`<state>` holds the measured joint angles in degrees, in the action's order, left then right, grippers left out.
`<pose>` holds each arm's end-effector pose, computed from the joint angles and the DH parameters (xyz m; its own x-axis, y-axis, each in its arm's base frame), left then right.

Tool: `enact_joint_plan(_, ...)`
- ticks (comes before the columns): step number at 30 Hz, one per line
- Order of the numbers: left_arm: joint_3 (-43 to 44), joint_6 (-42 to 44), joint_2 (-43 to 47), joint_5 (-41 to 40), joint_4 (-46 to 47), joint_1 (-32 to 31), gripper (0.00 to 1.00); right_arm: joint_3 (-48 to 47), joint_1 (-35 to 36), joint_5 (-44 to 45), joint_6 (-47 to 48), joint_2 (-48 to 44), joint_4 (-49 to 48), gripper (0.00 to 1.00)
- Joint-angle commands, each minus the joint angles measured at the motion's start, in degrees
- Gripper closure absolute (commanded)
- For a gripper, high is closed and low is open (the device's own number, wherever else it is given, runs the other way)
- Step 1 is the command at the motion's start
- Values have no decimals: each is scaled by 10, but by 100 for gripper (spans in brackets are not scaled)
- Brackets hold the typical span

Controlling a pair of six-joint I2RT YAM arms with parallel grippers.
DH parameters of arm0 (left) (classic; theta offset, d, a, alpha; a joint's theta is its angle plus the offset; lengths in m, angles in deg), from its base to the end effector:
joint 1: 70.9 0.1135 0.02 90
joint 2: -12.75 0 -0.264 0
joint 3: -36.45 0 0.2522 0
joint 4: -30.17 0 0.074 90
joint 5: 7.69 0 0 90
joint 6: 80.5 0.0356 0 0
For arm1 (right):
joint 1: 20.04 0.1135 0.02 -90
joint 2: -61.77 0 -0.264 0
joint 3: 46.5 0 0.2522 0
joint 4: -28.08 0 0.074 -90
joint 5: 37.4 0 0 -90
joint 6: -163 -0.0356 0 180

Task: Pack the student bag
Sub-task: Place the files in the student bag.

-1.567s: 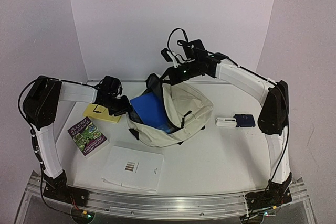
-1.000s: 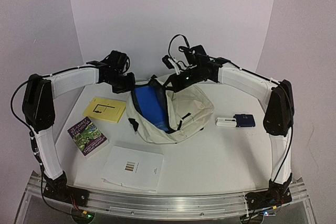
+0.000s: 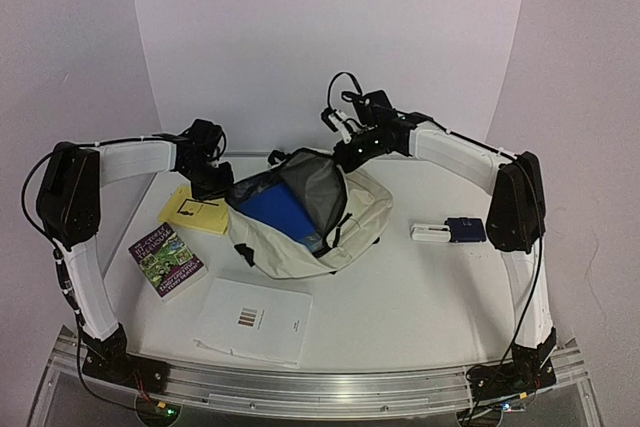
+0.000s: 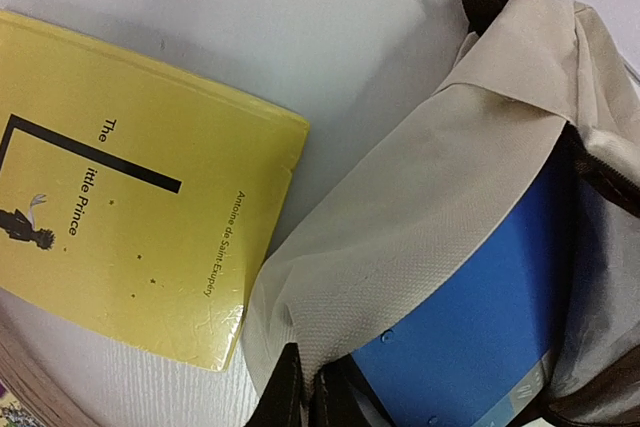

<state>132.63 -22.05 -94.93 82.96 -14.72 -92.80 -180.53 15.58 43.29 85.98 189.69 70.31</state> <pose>0.3784 -0.1525 0.2235 -0.8567 -0.2195 -0.4668 -0.0815 0.9512 -0.2977 0.4203 0.3082 0.2843 -0.3140 -0.4976 -0.8086 -0.7712 0.6304 -0.0885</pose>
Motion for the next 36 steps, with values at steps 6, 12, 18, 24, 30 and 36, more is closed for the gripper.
enact_joint_plan(6, -61, 3, 6, -14, 24, 17, 92, -41, -19, 216, 100, 80, -15, 100)
enact_joint_plan(12, -67, 25, 8, 56, 54, 19, 74, -36, -35, 216, 103, 127, -18, 99)
enact_joint_plan(18, -99, 30, 77, 121, 69, 19, 35, -32, -35, 180, 76, 125, -17, 52)
enact_joint_plan(24, -164, 29, 195, 167, 48, 19, 12, -31, -39, 160, 32, 73, -15, 22)
enact_joint_plan(30, -253, 19, 325, 201, 4, 15, 1, 3, -41, 30, -32, -26, -14, 3)
enact_joint_plan(36, -326, 3, 427, 231, -48, 10, 0, 45, -40, -76, -71, -93, -10, 2)
